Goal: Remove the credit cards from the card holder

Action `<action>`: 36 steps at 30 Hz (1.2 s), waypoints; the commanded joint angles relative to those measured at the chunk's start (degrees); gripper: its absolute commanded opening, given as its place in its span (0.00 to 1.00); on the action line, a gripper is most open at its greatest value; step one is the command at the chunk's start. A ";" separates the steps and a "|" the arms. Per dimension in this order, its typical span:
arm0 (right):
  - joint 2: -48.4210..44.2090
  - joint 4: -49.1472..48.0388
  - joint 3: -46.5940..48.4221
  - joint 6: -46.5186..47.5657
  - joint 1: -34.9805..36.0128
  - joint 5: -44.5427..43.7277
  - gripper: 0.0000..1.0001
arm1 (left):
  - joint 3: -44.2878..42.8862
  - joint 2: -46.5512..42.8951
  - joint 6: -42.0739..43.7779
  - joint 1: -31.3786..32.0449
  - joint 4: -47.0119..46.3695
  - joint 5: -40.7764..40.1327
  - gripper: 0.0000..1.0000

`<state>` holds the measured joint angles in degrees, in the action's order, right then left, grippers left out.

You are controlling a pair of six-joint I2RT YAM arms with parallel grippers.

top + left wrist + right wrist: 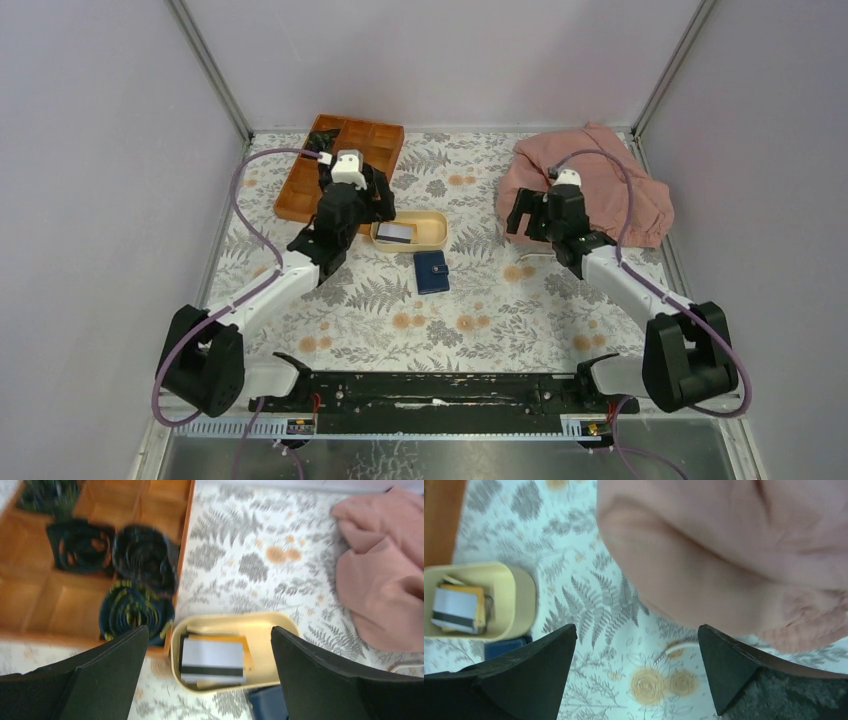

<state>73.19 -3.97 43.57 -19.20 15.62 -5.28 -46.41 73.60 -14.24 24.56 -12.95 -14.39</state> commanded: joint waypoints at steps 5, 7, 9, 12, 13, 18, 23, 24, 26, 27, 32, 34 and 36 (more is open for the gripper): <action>5.48 8.02 5.74 -3.38 14.00 -1.86 0.82 | 4.60 1.10 -15.64 -0.57 7.12 -0.15 1.00; 6.36 8.45 7.01 -4.06 19.99 -5.13 0.71 | 5.43 0.02 -14.73 -0.56 5.54 2.15 0.93; 8.13 9.59 8.83 -4.68 25.06 -8.34 0.68 | 5.43 -0.57 -14.80 -0.52 6.46 3.49 0.82; 12.17 10.43 11.16 -5.03 30.39 -12.55 0.53 | 7.47 -1.61 -15.97 -0.45 6.14 6.63 0.41; 13.55 10.50 11.86 -5.10 31.51 -13.15 0.47 | 8.54 -1.88 -16.56 -0.45 5.51 8.06 0.27; 19.51 11.73 15.79 -5.64 36.71 -17.30 0.61 | 11.09 -1.69 -15.77 1.76 6.07 11.03 0.00; 22.59 11.56 18.04 -5.93 37.88 -17.64 0.78 | 14.46 -3.55 -17.12 3.03 6.23 9.64 0.58; 23.70 11.53 18.37 -6.04 37.95 -17.60 0.78 | 15.07 -3.98 -17.40 3.05 6.27 9.25 0.70; 24.75 11.67 19.07 -5.98 38.00 -17.48 0.77 | 15.92 -4.48 -17.44 3.04 6.53 8.91 0.79; 25.04 11.91 19.42 -6.14 38.10 -17.67 0.77 | 16.06 -4.52 -17.41 3.03 6.93 8.67 0.80; 24.17 11.40 18.77 -6.70 38.11 -21.07 0.68 | 16.28 -4.53 -17.52 2.90 8.24 7.71 0.81; 23.33 10.61 18.53 -7.11 38.04 -24.50 0.54 | 15.82 -4.16 -17.38 2.94 8.29 7.80 0.79; 22.45 9.79 18.79 -8.38 37.47 -29.34 0.32 | 14.58 -3.39 -17.38 2.87 8.36 7.75 0.73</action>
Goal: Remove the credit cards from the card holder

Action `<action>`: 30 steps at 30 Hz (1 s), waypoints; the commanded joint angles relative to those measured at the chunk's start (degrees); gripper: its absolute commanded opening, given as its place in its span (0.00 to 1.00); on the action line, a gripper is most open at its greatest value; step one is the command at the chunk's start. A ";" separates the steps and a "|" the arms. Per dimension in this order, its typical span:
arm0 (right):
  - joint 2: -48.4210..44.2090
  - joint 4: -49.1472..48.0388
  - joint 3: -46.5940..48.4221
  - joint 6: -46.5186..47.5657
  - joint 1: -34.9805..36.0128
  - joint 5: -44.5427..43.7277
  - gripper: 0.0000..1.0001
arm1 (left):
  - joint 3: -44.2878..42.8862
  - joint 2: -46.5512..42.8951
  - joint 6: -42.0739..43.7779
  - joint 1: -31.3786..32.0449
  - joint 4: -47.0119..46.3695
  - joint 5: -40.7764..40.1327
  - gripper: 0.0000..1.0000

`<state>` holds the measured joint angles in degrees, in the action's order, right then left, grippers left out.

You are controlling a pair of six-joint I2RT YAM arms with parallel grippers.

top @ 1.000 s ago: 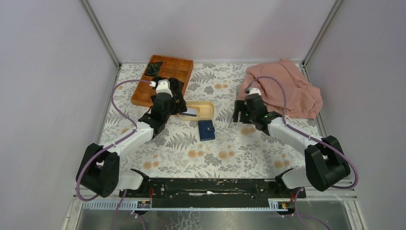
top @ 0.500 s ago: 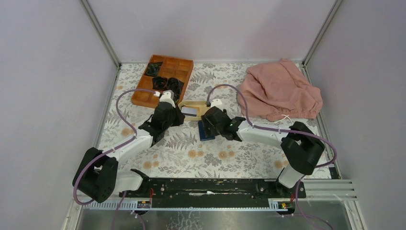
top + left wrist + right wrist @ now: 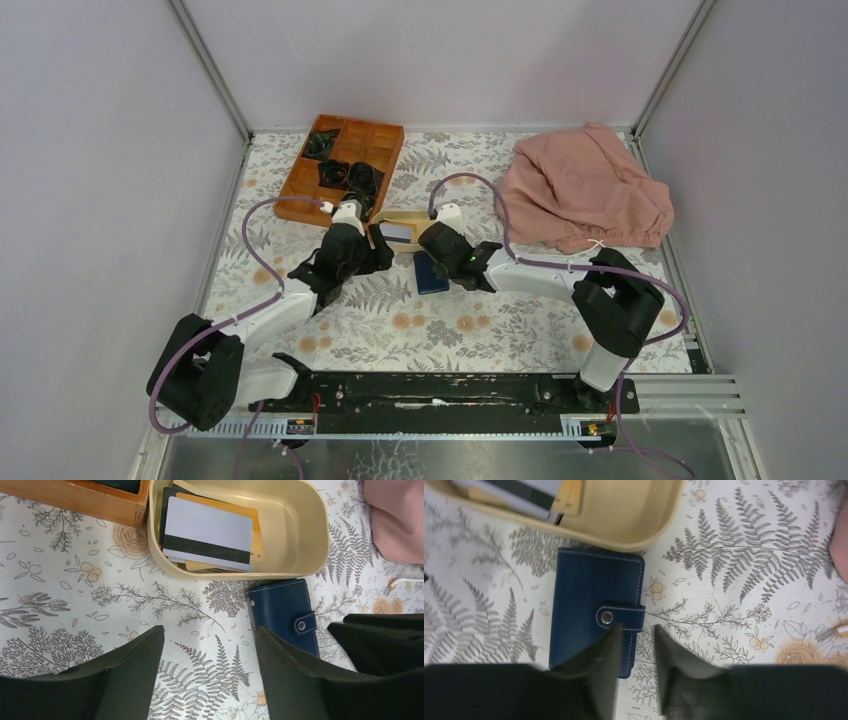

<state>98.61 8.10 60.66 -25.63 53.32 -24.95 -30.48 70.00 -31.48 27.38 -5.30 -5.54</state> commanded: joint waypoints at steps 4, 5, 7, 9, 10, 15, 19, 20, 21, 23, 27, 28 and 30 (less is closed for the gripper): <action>-2.32 -4.77 3.61 -1.08 -6.28 -1.98 0.06 | -4.55 2.58 0.16 0.05 1.44 -0.86 0.28; -1.44 -5.34 4.38 -1.09 -8.46 2.36 0.01 | -5.34 3.37 0.33 0.08 1.48 -0.86 0.11; 0.69 -4.87 6.47 -0.29 -9.82 4.60 0.00 | -6.70 5.22 0.54 0.05 1.83 -0.89 0.00; 2.90 -4.25 9.00 1.04 -9.87 5.31 0.00 | -7.43 6.66 0.59 0.05 1.94 -1.38 0.00; 3.94 -4.53 9.68 1.24 -9.82 5.72 0.00 | -7.56 7.28 0.48 0.05 1.70 -2.00 0.00; 8.40 -3.40 15.43 2.35 -9.90 5.99 0.46 | -7.86 8.69 -0.23 -0.32 1.58 -2.13 0.16; 12.31 -2.28 19.84 2.59 -9.97 7.54 0.51 | -6.54 5.93 -0.10 -0.62 1.17 -1.28 0.32; 13.44 -1.49 20.83 2.53 -9.98 7.04 0.51 | -6.20 5.13 0.05 -0.74 1.36 -1.35 0.39; 14.47 -0.65 21.60 2.33 -10.13 6.75 0.51 | -5.87 4.23 0.21 -0.81 1.57 -1.43 0.46; 15.81 0.32 21.93 1.35 -10.81 6.86 0.49 | -5.15 2.79 0.64 -1.08 1.86 -1.09 0.52; 15.79 -1.17 18.70 0.06 -12.08 7.30 0.45 | -3.50 -0.42 1.12 -1.53 1.60 -0.39 0.55; 15.68 -1.39 18.14 -0.02 -12.16 7.19 0.44 | -3.19 -1.00 1.20 -1.61 1.45 -0.38 0.55; 15.60 -1.04 17.43 -0.12 -12.39 6.69 0.42 | -2.85 -1.72 1.33 -1.70 1.31 -0.61 0.54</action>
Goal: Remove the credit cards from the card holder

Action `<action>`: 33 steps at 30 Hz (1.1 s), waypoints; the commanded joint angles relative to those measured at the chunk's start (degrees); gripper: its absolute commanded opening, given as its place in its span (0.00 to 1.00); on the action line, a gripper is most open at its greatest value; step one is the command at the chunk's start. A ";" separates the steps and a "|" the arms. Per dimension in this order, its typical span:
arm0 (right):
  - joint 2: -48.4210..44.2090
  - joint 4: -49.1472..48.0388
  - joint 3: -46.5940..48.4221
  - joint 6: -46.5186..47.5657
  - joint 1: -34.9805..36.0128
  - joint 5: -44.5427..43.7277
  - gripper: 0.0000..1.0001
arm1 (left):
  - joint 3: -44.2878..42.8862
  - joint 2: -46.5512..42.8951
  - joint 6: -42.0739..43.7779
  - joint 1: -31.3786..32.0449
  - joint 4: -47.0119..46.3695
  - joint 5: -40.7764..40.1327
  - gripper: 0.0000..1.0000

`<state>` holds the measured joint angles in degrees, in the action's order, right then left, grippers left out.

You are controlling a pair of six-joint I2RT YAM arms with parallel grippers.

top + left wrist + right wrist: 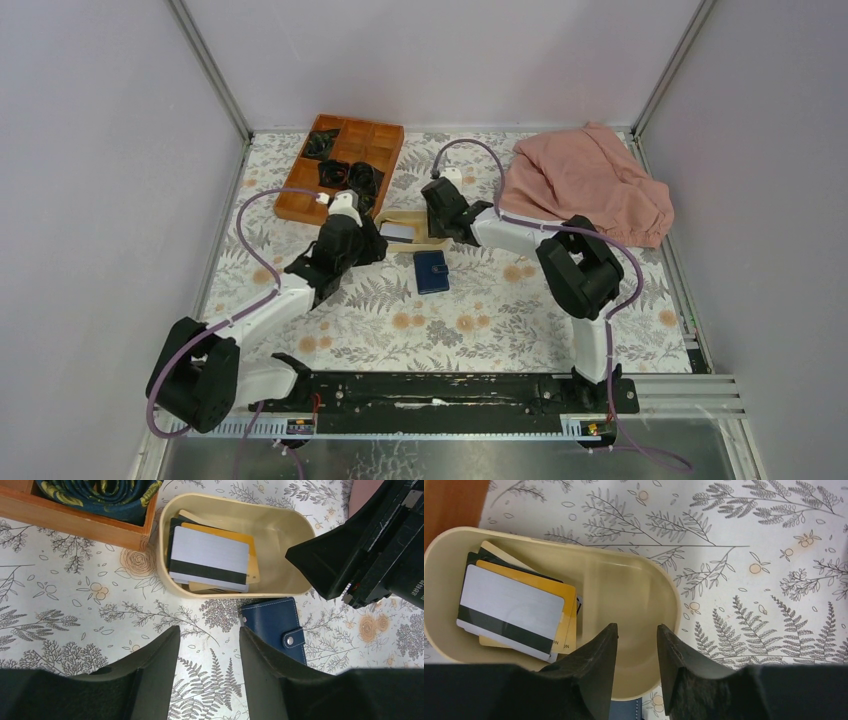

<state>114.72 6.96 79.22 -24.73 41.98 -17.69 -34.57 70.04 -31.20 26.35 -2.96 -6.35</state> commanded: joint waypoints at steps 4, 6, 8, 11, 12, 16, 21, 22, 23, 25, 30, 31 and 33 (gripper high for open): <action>-1.60 0.12 -2.60 -1.20 -2.12 -1.25 0.42 | 1.64 -2.18 0.93 -0.75 -1.44 0.20 0.54; -2.24 0.10 -2.94 -0.92 -2.69 -1.55 0.43 | 1.85 -2.17 0.75 -0.77 -1.81 0.33 0.54; -2.66 0.50 -2.69 -0.66 -3.47 -1.71 0.44 | 2.04 -2.14 0.62 -0.77 -1.98 0.31 0.54; -4.29 0.59 -2.64 0.31 -3.67 -1.52 0.45 | 2.56 -2.58 -0.36 -0.77 -2.78 0.62 0.56; -5.44 0.32 -3.22 0.42 -3.55 -1.24 0.46 | 2.91 -2.86 -0.92 -0.77 -3.39 1.21 0.59; -12.15 -4.89 -8.09 1.06 -2.35 0.25 0.48 | 5.28 -3.66 -4.30 -0.77 -7.79 4.82 0.99; -17.88 -6.16 -11.43 3.66 1.14 -0.23 0.51 | 7.50 -1.84 -5.99 0.59 -12.22 9.25 0.73; -18.02 -5.47 -11.61 4.55 2.57 -1.15 0.52 | 7.33 -1.24 -5.87 1.42 -12.36 9.22 0.51; -17.84 -4.64 -11.73 5.52 4.20 -2.93 0.53 | 7.34 -0.59 -6.00 2.20 -12.69 8.98 0.23; -16.74 -3.03 -11.81 6.58 7.86 -8.20 0.54 | 7.10 1.41 -6.21 3.26 -14.00 9.67 0.00; -15.67 -2.16 -15.31 1.94 9.94 -6.66 0.58 | 7.61 7.28 -8.84 4.59 -20.48 14.53 0.00; -15.93 -2.96 -16.41 1.36 9.89 -5.85 0.59 | 7.50 8.27 -9.33 5.13 -21.59 15.03 0.00; -15.99 -3.16 -17.77 0.32 9.93 -4.87 0.60 | 7.18 10.37 -9.82 6.58 -22.87 14.48 0.00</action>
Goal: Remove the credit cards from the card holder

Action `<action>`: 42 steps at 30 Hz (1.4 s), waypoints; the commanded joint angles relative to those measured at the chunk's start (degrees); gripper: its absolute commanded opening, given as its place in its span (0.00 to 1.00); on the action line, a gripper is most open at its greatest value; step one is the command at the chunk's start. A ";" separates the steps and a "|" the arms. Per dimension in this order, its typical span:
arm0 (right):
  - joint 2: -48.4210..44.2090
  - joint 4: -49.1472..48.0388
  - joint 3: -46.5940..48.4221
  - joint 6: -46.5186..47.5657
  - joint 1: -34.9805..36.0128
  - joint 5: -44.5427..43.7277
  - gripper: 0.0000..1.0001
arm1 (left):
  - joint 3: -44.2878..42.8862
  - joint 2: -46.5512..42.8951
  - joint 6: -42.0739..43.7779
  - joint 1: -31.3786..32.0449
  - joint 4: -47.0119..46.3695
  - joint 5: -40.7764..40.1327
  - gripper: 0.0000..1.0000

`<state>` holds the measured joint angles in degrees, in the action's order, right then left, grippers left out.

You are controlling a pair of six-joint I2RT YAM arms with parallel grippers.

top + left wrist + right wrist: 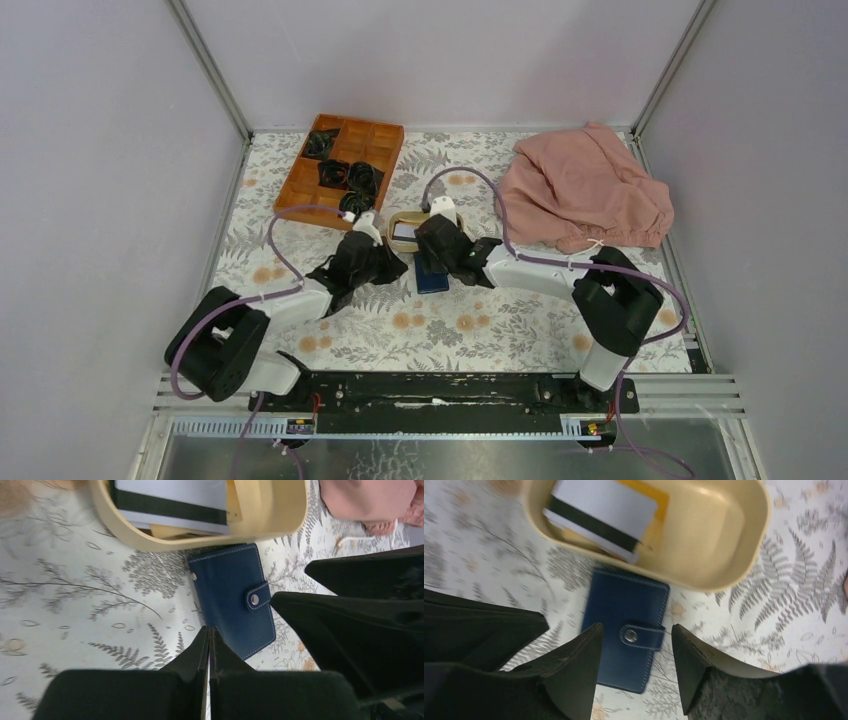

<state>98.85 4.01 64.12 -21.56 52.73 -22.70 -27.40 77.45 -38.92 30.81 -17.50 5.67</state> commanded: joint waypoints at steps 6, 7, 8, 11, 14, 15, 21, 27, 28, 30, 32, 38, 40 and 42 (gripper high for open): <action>2.17 0.71 -2.76 -4.30 0.29 0.69 0.61 | -0.94 9.43 -2.60 4.98 -12.86 2.28 0.00; 2.76 0.90 -2.55 -4.67 0.52 0.53 0.61 | -1.14 10.51 -2.65 5.26 -13.43 2.30 0.00; 3.16 1.04 -2.37 -5.03 0.66 0.53 0.61 | -1.44 11.71 -2.72 5.56 -13.79 2.09 0.00; 3.66 0.50 -2.01 -5.76 0.88 1.11 0.61 | -1.59 14.04 -2.92 6.13 -14.72 1.67 0.00; 4.29 0.81 -1.27 -5.77 0.90 1.34 0.61 | -1.50 15.41 -2.74 6.28 -14.94 1.52 0.00; 4.66 1.14 -1.09 -5.76 0.91 1.19 0.61 | -1.32 15.54 -2.74 6.27 -14.83 1.30 0.00; 6.53 2.25 -1.66 -7.71 0.94 0.33 0.56 | -0.64 14.10 -2.66 6.28 -13.41 0.02 0.00; 8.39 4.50 -1.10 -10.12 0.93 -1.04 0.39 | -1.13 11.77 -1.99 6.28 -11.18 -0.54 0.00; 8.34 4.55 -1.10 -10.47 0.88 -1.03 0.33 | -1.16 11.41 -1.89 6.24 -10.83 -0.74 0.00; 8.29 4.75 -0.96 -10.99 0.81 -1.08 0.22 | -1.10 11.07 -1.74 6.28 -10.35 -0.85 0.00; 8.31 5.05 -0.61 -11.27 0.79 -0.72 0.11 | -1.02 10.82 -1.75 6.26 -10.25 -0.93 0.00; 5.85 2.21 -2.63 -12.20 -0.82 4.97 0.00 | -0.84 10.78 -1.95 6.28 -10.37 -0.85 0.00; 4.25 0.02 -4.32 -12.78 -1.61 7.58 0.00 | -0.82 10.88 -2.00 6.28 -10.36 -0.70 0.00; 2.17 -2.62 -6.45 -13.29 -2.59 10.40 0.00 | -0.82 10.86 -2.04 6.24 -10.43 -0.58 0.00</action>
<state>104.05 5.10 61.41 -31.83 51.75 -20.34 -28.38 89.27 -41.63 36.67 -27.92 5.91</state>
